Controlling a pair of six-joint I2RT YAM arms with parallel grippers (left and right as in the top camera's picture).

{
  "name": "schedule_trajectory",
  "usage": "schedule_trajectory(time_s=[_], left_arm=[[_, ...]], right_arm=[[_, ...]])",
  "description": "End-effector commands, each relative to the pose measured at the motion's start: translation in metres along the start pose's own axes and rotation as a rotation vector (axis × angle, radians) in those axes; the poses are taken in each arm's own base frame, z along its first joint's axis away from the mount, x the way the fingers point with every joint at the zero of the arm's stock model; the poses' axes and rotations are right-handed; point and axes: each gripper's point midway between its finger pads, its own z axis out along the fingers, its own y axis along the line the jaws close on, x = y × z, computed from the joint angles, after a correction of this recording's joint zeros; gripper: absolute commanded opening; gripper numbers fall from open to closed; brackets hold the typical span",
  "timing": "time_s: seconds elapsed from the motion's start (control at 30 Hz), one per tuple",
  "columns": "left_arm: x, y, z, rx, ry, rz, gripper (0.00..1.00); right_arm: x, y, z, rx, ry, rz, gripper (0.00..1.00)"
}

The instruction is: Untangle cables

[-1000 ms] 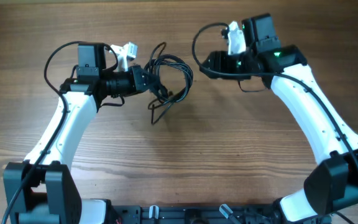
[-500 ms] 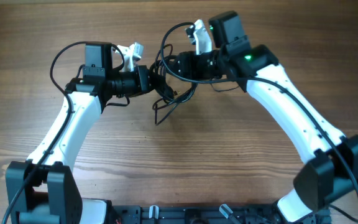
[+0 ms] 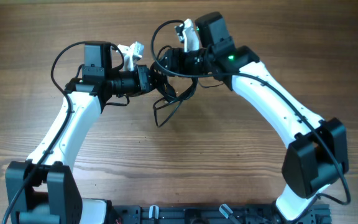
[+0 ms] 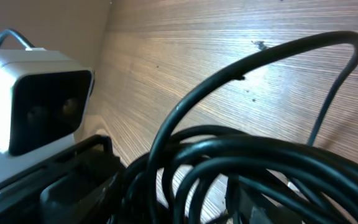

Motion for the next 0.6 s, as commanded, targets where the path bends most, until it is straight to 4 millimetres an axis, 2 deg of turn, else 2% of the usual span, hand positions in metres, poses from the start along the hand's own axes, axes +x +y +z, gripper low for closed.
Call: schedule_trajectory(time_s=[0.0, 0.1, 0.23, 0.3, 0.43, 0.5, 0.57], left_arm=[[0.007, -0.033, -0.005, 0.147, 0.042, 0.042, 0.04], [0.007, -0.035, -0.006, 0.162, 0.047, 0.046, 0.04], [0.007, -0.035, -0.006, 0.162, 0.047, 0.047, 0.04], [0.007, -0.035, -0.006, 0.162, 0.046, 0.048, 0.04], [0.006, -0.036, -0.006, 0.164, 0.041, 0.057, 0.04], [0.005, -0.036, -0.006, 0.165, 0.04, 0.06, 0.04], [0.005, -0.036, -0.006, 0.165, 0.04, 0.059, 0.04]], right_arm=[[0.0, -0.011, 0.018, 0.014, 0.014, 0.037, 0.51], [0.001, -0.019, 0.021, 0.038, 0.012, 0.046, 0.45], [-0.009, -0.033, 0.012, 0.062, -0.016, 0.066, 0.34], [-0.013, -0.04, 0.007, 0.067, -0.023, 0.082, 0.32], [-0.02, -0.045, 0.0, 0.053, -0.034, 0.096, 0.32], [-0.022, -0.044, 0.0, 0.045, -0.042, 0.088, 0.42], [-0.026, -0.042, 0.0, 0.038, -0.054, 0.086, 0.45]])
